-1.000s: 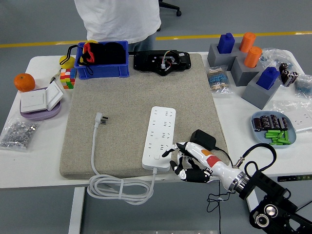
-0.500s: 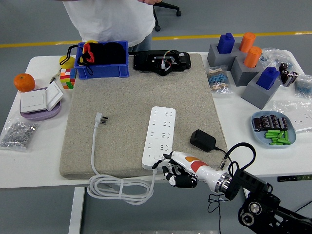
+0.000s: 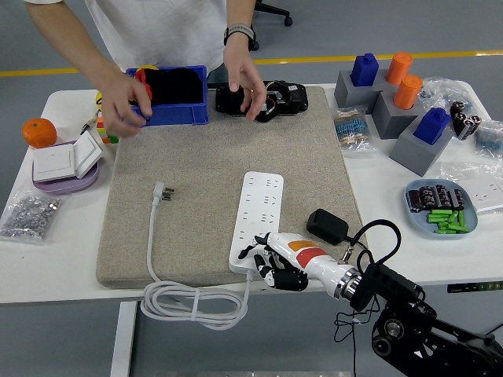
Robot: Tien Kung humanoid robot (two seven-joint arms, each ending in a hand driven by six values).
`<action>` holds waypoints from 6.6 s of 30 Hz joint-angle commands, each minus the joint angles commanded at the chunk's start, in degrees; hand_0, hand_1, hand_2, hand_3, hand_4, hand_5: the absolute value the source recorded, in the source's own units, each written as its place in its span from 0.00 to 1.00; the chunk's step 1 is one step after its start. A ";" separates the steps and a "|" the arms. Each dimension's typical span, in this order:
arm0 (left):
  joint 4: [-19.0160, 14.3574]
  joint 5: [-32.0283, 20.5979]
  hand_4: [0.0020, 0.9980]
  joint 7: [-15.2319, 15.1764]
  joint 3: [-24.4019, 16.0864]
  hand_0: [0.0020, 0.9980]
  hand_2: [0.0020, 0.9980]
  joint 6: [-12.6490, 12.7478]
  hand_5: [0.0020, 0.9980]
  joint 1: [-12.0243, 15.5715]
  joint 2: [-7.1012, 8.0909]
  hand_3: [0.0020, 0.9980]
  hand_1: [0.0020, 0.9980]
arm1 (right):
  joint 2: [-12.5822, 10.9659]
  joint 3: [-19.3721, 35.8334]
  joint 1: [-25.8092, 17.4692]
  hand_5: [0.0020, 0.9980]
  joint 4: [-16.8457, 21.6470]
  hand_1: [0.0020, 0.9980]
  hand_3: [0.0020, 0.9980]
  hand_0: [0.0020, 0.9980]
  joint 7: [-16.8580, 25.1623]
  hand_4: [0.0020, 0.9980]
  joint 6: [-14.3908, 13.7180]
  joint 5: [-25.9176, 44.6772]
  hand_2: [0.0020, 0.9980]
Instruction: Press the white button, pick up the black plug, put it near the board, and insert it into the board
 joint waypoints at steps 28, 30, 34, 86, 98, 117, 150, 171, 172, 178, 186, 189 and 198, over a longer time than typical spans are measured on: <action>0.00 0.05 0.72 0.16 0.49 0.71 0.67 -0.09 0.30 -0.39 0.35 0.72 0.70 | -1.07 -1.57 1.23 0.00 -5.66 0.00 0.60 0.00 1.28 0.30 -1.59 -4.79 0.10; 0.00 -0.20 0.72 0.07 0.68 0.71 0.67 -0.07 0.30 -0.35 0.38 0.72 0.70 | -1.18 -0.93 0.95 0.00 -4.75 0.00 0.60 0.00 1.57 0.30 -1.84 -4.73 0.10; 0.00 0.36 0.72 0.16 0.21 0.71 0.67 -0.08 0.30 -0.14 0.40 0.72 0.70 | -1.53 1.25 0.37 0.00 -1.25 0.00 0.60 0.00 1.78 0.30 -2.02 -4.33 0.10; 0.00 0.28 0.72 -0.07 -0.29 0.71 0.67 -0.01 0.30 0.20 -0.15 0.72 0.70 | -1.31 19.35 -6.59 0.14 -9.70 0.57 0.66 0.60 4.74 0.87 -6.81 -2.87 0.56; 0.00 0.51 0.72 -0.03 -0.45 0.71 0.67 -0.01 0.30 0.09 -0.08 0.72 0.70 | -1.19 19.13 -6.35 0.02 -9.98 0.44 0.59 0.45 5.52 0.76 -8.28 -2.55 0.47; 0.00 0.42 0.72 -0.04 -0.38 0.71 0.67 0.00 0.30 0.16 -0.05 0.72 0.70 | -1.51 18.79 -6.51 0.00 -1.54 0.22 0.43 0.31 8.93 0.72 -10.79 -1.73 0.25; 0.00 0.51 0.72 0.21 0.38 0.71 0.67 -0.13 0.30 -0.14 0.41 0.72 0.70 | 0.17 6.25 -1.40 0.00 -6.17 0.21 0.42 0.31 11.73 0.71 -11.95 -1.72 0.24; 0.00 0.75 0.72 0.18 0.06 0.71 0.67 -0.12 0.31 0.11 0.17 0.72 0.70 | 0.84 7.47 -0.69 0.00 -9.54 0.21 0.42 0.31 12.50 0.71 -11.91 -4.76 0.24; 0.00 0.76 0.72 0.17 0.04 0.71 0.67 -0.12 0.31 0.09 0.18 0.72 0.70 | 0.80 7.50 -0.70 0.00 -9.56 0.21 0.42 0.31 12.52 0.71 -11.84 -4.80 0.24; 0.00 0.60 0.72 0.12 0.08 0.71 0.67 -0.10 0.31 0.06 0.11 0.72 0.70 | 0.73 7.52 -0.69 0.00 -9.49 0.21 0.43 0.31 12.72 0.71 -11.81 -5.10 0.24; 0.00 0.67 0.72 0.13 -0.04 0.71 0.67 -0.10 0.31 0.09 0.01 0.72 0.70 | 0.76 6.78 -0.43 0.00 -9.08 0.21 0.43 0.32 12.86 0.71 -11.94 -5.65 0.24; 0.00 0.65 0.72 0.12 -0.04 0.71 0.67 -0.09 0.31 0.09 -0.01 0.72 0.70 | 0.67 6.32 -0.14 0.00 -8.98 0.21 0.43 0.32 12.78 0.71 -11.94 -6.55 0.24; 0.00 0.64 0.72 0.11 -0.06 0.71 0.67 -0.08 0.30 -0.12 0.01 0.72 0.70 | 0.11 4.89 1.11 0.00 -9.36 0.21 0.43 0.32 12.55 0.71 -11.81 -8.32 0.24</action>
